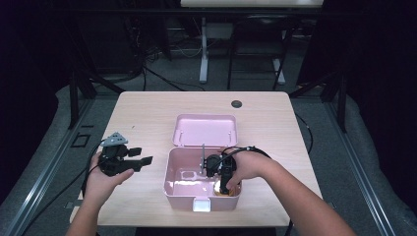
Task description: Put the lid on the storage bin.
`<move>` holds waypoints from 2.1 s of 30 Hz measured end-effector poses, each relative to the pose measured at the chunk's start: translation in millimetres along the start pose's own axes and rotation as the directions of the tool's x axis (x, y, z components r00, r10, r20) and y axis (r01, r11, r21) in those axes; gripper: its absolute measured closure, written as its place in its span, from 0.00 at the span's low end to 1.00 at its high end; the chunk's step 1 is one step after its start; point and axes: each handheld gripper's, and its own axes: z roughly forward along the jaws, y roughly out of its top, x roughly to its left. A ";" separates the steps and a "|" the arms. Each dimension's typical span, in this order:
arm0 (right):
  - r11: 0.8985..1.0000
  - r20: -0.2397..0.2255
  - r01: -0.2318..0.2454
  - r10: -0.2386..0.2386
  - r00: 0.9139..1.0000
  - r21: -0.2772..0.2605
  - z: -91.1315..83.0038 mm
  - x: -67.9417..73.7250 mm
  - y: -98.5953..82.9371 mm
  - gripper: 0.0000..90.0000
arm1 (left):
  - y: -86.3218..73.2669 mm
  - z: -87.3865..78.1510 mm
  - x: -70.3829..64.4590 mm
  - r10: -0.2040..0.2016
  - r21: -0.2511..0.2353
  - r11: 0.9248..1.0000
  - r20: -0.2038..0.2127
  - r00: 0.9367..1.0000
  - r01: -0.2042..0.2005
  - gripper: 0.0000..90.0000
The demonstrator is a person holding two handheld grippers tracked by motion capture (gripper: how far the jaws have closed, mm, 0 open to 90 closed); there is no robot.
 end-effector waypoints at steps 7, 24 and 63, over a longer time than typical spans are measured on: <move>1.000 0.013 -0.006 0.006 1.000 -0.019 -17.0 1.0 -4.6 0.20 | -0.2 1.2 -0.8 0.001 0.003 1.000 0.002 1.000 -0.001 0.45; 0.994 0.045 -0.078 0.082 0.996 -0.078 -58.1 2.8 -17.7 0.15 | -0.4 1.8 -1.3 -0.001 0.002 1.000 0.009 1.000 0.001 0.47; 0.935 0.108 -0.275 0.304 0.946 -0.222 -74.6 -3.6 -86.7 0.31 | -0.4 3.1 -2.6 -0.006 0.006 1.000 0.014 1.000 0.006 0.51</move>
